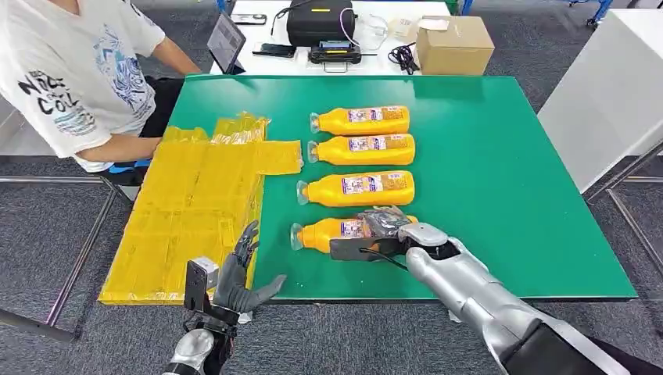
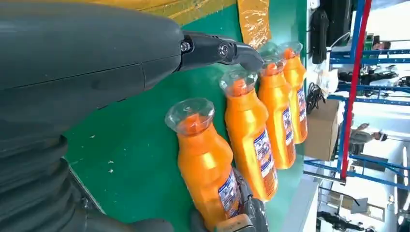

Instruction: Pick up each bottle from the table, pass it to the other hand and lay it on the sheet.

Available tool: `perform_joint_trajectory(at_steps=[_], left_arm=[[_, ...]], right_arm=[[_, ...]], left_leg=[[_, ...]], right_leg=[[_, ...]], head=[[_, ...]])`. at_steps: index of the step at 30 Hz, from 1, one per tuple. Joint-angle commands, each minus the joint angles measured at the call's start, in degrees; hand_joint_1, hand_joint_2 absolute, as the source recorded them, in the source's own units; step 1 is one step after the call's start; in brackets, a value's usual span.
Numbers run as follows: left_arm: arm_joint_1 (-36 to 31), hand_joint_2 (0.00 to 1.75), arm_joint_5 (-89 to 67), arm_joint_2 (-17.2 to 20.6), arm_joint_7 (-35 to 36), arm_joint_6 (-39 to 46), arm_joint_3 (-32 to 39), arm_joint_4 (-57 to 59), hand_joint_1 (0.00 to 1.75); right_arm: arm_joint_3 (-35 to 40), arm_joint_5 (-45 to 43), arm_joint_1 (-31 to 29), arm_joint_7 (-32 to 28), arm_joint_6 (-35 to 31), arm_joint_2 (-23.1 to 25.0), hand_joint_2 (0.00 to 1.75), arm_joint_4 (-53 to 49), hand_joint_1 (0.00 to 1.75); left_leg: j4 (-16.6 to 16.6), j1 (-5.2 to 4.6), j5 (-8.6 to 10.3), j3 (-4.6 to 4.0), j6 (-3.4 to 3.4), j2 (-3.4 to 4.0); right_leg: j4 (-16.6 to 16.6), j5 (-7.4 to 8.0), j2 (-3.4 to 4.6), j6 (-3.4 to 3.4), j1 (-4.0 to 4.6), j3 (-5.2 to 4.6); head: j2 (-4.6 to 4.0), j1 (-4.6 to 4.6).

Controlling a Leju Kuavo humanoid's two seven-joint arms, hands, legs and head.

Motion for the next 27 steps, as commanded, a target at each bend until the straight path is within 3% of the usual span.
perform_joint_trajectory(at_steps=[1, 4, 7, 10, 12, 14, 16, 21, 23, 27], left_arm=[[-1.6, 1.75, 0.4, 0.9, 0.6, -0.4, -0.2, 2.4, 0.0], [-1.3, 1.75, 0.5, 1.0, 0.6, -0.4, 0.0, 2.2, 0.0], [-0.3, 1.75, 1.2, 1.0, 0.0, -0.6, 0.3, 1.2, 0.0], [2.1, 1.75, 1.6, 0.8, -1.1, 0.0, 0.6, -1.8, 0.0], [2.5, 1.75, 1.6, 0.9, -0.9, 0.0, 0.4, -2.4, 0.0], [4.5, 1.75, 2.0, 0.6, -2.0, 1.4, 1.0, -5.2, 0.0], [6.3, 1.75, 1.9, 0.3, -2.1, 2.6, 1.0, -8.0, 0.0], [6.4, 1.75, 1.9, 0.3, -2.1, 2.7, 1.0, -8.3, 0.0], [6.3, 1.75, 2.0, 0.2, -1.9, 2.7, 0.9, -8.3, 0.0], [6.4, 1.75, 3.0, 0.1, -1.6, 2.9, 0.6, -9.5, 0.0]], right_arm=[[2.9, -0.1, 0.9, -0.3, -0.1, -0.3, 1.75, 4.3, 1.75], [-1.1, -2.6, 2.3, -1.9, -2.2, -0.8, 1.75, 0.7, 1.75], [-13.6, -10.1, 10.7, -7.8, -10.6, -1.3, 1.75, -13.3, 1.75], [-26.7, -10.9, 22.3, -10.5, -18.8, 2.1, 1.75, -33.3, 1.75], [-27.3, -10.1, 23.2, -9.5, -18.3, 2.1, 1.75, -35.4, 1.75], [-33.5, -9.5, 28.2, -14.7, -25.6, 6.2, 1.75, -41.8, 1.75], [-35.9, -7.1, 32.2, -16.6, -29.8, 7.9, 1.75, -48.7, 1.75], [-35.9, -6.8, 32.5, -16.4, -29.7, 7.9, 1.75, -49.4, 1.75], [-37.8, -6.2, 33.8, -20.5, -32.7, 9.7, 1.75, -50.9, 1.75], [-39.1, -2.7, 36.7, -21.3, -37.0, 10.4, 1.75, -53.8, 1.75]], left_leg=[[-0.1, 0.06, -0.02, 0.14, -0.08, -0.05], [-0.1, 0.06, -0.03, 0.12, -0.07, -0.03], [-0.1, 0.09, -0.03, 0.13, -0.08, -0.07], [-0.1, 0.1, -0.06, 0.08, -0.09, -0.07], [0.0, 0.09, -0.11, -0.04, -0.1, 0.1], [0.0, 0.11, -0.21, -0.15, -0.16, 0.12], [0.0, 0.12, -0.24, -0.22, -0.17, -0.04], [0.0, 0.15, -0.21, -0.51, -0.17, -0.07], [0.0, 0.14, -0.26, -0.42, -0.2, -0.07], [0.0, 0.14, -0.23, -0.5, -0.23, -0.16]], right_leg=[[-0.1, -0.03, -0.07, -0.09, 0.07, 0.17], [-0.1, -0.03, -0.06, -0.09, 0.07, 0.14], [-0.1, -0.05, -0.1, -0.1, 0.1, 0.17], [-0.1, -0.07, -0.08, -0.11, 0.11, 0.13], [0.0, -0.07, 0.07, -0.12, 0.1, 0.01], [0.1, -0.14, 0.08, -0.16, 0.13, -0.13], [0.1, -0.21, -0.07, -0.17, 0.13, -0.17], [0.0, -0.14, -0.01, -0.12, 0.15, -0.43], [0.1, -0.18, -0.02, -0.15, 0.15, -0.38], [0.0, -0.17, -0.11, -0.16, 0.15, -0.44]], head=[[0.0, 0.0], [0.0, 0.0], [0.0, 0.0], [0.0, 0.02], [0.0, 0.0], [0.0, 0.0], [0.0, 0.0], [0.0, 0.0], [0.0, 0.0], [0.0, 0.02]])
